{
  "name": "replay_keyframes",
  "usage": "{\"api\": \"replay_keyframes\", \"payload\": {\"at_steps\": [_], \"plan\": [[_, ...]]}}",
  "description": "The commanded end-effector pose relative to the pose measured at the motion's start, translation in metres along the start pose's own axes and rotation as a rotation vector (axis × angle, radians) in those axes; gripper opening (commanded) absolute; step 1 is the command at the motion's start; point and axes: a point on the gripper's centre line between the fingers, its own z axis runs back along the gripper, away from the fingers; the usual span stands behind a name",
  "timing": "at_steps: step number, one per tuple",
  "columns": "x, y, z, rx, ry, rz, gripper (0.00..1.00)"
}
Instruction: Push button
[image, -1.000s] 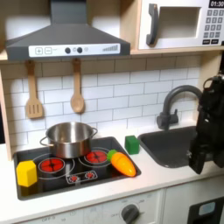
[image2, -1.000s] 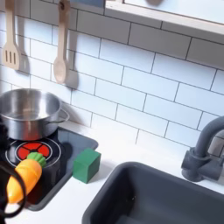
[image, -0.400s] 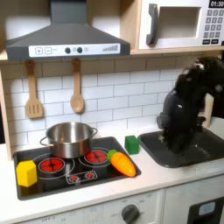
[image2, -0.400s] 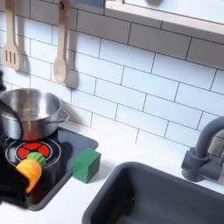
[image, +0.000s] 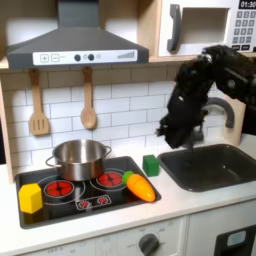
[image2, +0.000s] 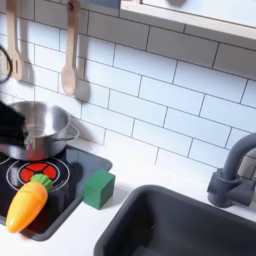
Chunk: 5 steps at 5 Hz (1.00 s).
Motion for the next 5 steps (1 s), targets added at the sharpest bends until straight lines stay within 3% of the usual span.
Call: {"api": "replay_keyframes", "payload": {"at_steps": [1,3,5], "plan": [[0.055,0.028,0.008,0.019,-0.179,-0.003,0.0],[0.094,0.041,0.014,0.051,-0.334,-0.037,0.0],[0.125,0.046,0.007,0.047,-0.419,-0.06,0.0]]}}
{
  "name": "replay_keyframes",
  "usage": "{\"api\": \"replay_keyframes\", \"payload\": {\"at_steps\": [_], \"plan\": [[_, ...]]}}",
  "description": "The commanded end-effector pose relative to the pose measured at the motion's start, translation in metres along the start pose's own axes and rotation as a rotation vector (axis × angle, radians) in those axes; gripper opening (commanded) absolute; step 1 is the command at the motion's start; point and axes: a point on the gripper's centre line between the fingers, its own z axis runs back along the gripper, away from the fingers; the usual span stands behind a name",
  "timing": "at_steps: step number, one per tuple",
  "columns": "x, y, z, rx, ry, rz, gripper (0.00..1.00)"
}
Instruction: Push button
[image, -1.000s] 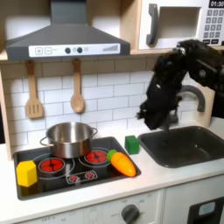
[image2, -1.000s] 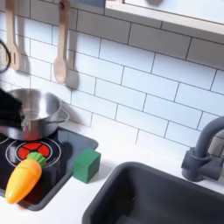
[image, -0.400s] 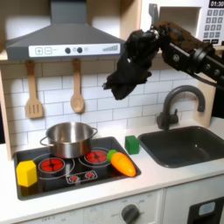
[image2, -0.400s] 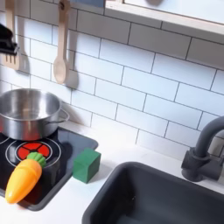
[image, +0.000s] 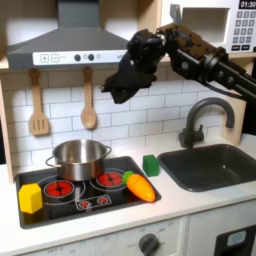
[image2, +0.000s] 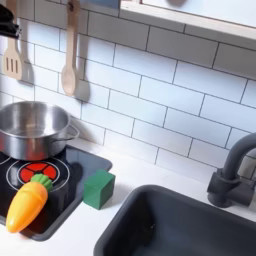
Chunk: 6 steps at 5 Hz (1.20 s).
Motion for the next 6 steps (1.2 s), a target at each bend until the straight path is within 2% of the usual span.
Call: {"api": "replay_keyframes", "payload": {"at_steps": [1,2,3,4,5,6], "plan": [[0.026,0.004,-0.009,-0.003,-0.083,-0.028,0.0],[0.041,0.007,-0.005,-0.012,-0.11,-0.028,0.0],[0.056,0.007,0.002,-0.006,-0.147,-0.049,0.0],[0.067,0.012,0.006,0.004,-0.175,-0.045,0.0],[0.073,0.017,0.002,0.015,-0.179,-0.051,0.0],[0.074,0.018,-0.006,-0.004,-0.173,-0.056,0.0]]}}
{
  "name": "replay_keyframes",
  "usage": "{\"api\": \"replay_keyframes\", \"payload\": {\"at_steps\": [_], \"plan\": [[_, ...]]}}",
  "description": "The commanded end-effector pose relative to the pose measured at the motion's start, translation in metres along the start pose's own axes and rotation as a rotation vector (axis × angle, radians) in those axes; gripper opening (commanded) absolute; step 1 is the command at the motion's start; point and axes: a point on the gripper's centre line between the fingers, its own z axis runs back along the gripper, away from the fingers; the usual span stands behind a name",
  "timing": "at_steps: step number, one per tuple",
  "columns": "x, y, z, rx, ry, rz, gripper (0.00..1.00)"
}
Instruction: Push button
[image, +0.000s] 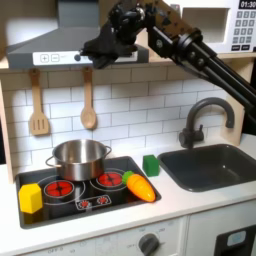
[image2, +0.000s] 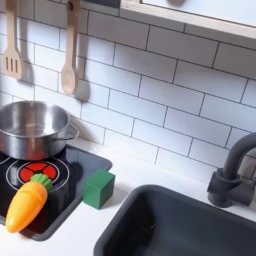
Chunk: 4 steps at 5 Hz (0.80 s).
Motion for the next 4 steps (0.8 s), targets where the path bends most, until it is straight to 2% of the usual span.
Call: {"api": "replay_keyframes", "payload": {"at_steps": [1,2,3,4], "plan": [[0.0067,-0.0048,-0.0126,-0.037,-0.006,-0.014,0.0],[0.0099,-0.0011,-0.017,-0.021,0.0,-0.025,0.0],[0.0132,-0.0028,-0.02,-0.046,0.001,-0.031,0.0],[0.0133,-0.0063,-0.0225,-0.045,0.01,-0.053,0.0]]}}
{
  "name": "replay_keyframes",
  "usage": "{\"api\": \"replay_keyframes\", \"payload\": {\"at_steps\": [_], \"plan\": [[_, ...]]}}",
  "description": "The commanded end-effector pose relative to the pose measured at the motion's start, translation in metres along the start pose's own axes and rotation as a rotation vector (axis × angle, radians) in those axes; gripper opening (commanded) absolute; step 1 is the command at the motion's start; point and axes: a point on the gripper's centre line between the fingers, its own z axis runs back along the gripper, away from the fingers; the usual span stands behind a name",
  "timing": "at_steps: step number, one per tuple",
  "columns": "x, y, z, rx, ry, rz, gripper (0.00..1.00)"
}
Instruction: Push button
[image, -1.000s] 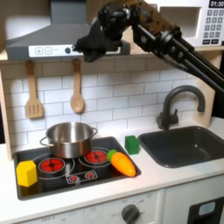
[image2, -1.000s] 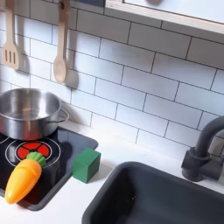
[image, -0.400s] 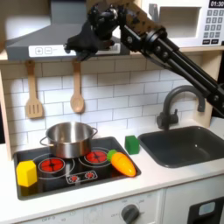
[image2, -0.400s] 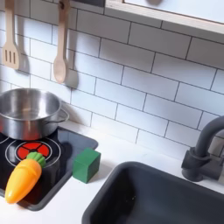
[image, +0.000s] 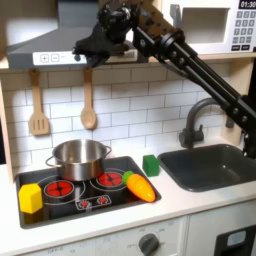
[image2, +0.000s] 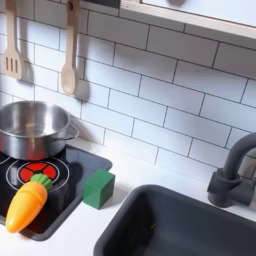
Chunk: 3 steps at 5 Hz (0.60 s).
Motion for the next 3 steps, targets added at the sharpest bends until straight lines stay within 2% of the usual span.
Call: {"api": "replay_keyframes", "payload": {"at_steps": [1,3], "plan": [[-0.0007,-0.0072,-0.0038,-0.011,0.008,-0.029,0.0],[0.0029,-0.0123,-0.0102,-0.003,0.03,-0.05,0.0]]}}
